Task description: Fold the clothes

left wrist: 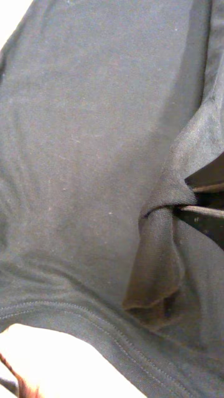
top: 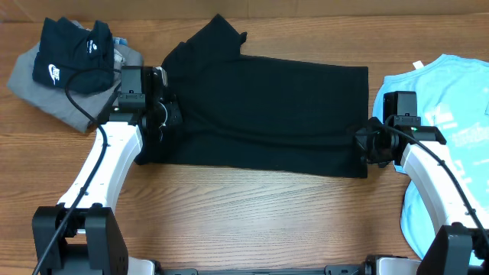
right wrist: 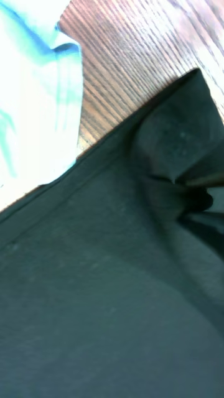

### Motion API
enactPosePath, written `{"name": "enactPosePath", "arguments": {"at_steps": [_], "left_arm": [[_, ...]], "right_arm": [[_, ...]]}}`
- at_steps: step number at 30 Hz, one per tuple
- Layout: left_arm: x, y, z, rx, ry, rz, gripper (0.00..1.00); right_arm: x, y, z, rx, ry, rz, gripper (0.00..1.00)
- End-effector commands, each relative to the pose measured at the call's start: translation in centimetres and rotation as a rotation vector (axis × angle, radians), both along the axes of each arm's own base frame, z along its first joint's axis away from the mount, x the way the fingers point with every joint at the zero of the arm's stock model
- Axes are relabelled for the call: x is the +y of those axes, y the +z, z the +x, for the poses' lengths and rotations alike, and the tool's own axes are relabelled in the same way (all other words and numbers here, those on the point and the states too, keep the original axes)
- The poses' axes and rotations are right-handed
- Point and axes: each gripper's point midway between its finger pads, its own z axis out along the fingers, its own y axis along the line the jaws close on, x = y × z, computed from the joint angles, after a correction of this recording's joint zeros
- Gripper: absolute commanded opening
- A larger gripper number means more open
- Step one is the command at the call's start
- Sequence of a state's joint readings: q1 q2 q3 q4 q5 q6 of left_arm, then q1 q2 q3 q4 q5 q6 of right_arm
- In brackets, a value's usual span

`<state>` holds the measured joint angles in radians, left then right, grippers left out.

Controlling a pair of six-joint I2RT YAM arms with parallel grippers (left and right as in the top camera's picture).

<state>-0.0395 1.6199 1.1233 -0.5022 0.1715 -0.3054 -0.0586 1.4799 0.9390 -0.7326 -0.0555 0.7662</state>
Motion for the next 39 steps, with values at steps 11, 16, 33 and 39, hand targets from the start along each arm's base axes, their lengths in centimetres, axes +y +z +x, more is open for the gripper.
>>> {"name": "enactPosePath", "arguments": {"at_steps": [11, 16, 33, 39], "left_arm": [[-0.8, 0.0, -0.8, 0.027, -0.091, -0.002, 1.0], [-1.1, -1.6, -4.1, 0.16, -0.167, 0.01, 1.0], [-2.2, -9.3, -4.8, 0.356, -0.187, -0.067, 0.31], [-3.5, -7.9, -2.9, 0.286, -0.212, -0.136, 0.04]], "right_arm": [[-0.6, 0.3, -1.0, 0.032, 0.112, -0.044, 0.71], [0.2, 0.6, -2.5, 0.069, 0.191, -0.027, 0.72], [0.6, 0.4, -3.6, 0.109, 0.21, -0.004, 0.73], [0.5, 0.4, -3.6, 0.11, 0.209, -0.007, 0.74]]}}
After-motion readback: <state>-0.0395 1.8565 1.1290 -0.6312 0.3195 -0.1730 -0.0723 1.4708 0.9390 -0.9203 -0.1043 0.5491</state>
